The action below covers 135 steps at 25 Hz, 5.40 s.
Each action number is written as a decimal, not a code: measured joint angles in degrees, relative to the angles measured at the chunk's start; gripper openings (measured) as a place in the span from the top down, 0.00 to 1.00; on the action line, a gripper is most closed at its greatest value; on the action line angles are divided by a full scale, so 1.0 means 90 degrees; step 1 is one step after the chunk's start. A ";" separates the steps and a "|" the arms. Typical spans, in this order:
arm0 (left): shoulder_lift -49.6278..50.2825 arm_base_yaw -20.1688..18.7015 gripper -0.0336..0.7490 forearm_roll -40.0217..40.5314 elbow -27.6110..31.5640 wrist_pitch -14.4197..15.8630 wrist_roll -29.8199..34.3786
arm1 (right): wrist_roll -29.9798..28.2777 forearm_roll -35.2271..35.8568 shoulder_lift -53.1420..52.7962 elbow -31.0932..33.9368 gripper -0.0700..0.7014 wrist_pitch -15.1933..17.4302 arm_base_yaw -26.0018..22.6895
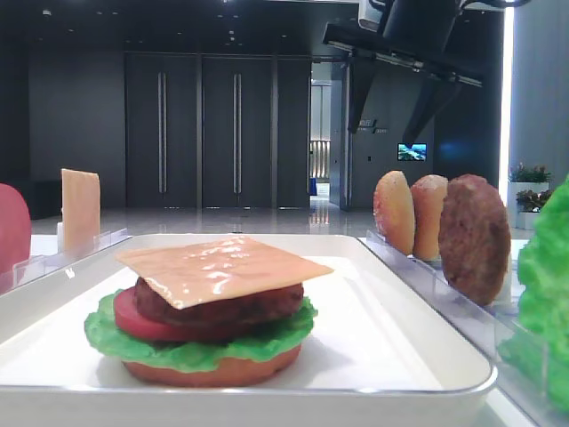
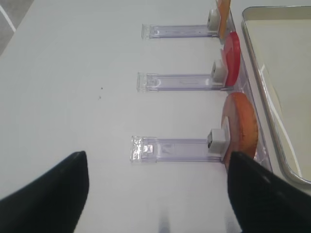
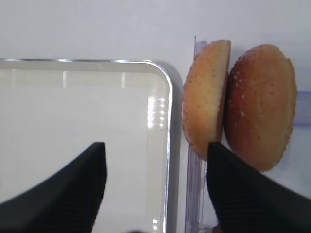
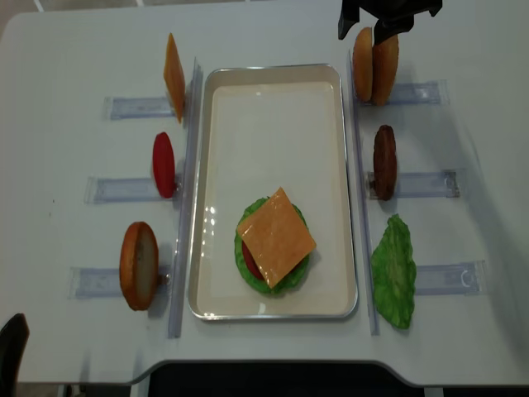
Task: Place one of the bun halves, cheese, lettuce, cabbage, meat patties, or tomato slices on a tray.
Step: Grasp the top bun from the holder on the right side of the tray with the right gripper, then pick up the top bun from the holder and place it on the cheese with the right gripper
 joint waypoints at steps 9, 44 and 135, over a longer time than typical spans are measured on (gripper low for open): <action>0.0000 0.0000 0.07 0.0000 0.0000 0.0000 0.0000 | 0.0000 -0.0262 0.0171 0.0000 0.36 -0.0204 -0.0025; 0.0000 0.0000 0.07 0.0000 0.0000 0.0000 0.0000 | -0.0173 -0.0067 0.0690 -0.0057 0.36 -0.0312 -0.0173; 0.0000 0.0000 0.07 0.0000 0.0000 0.0000 0.0000 | -0.1880 0.2103 -0.0549 -0.0046 0.63 0.0938 0.0000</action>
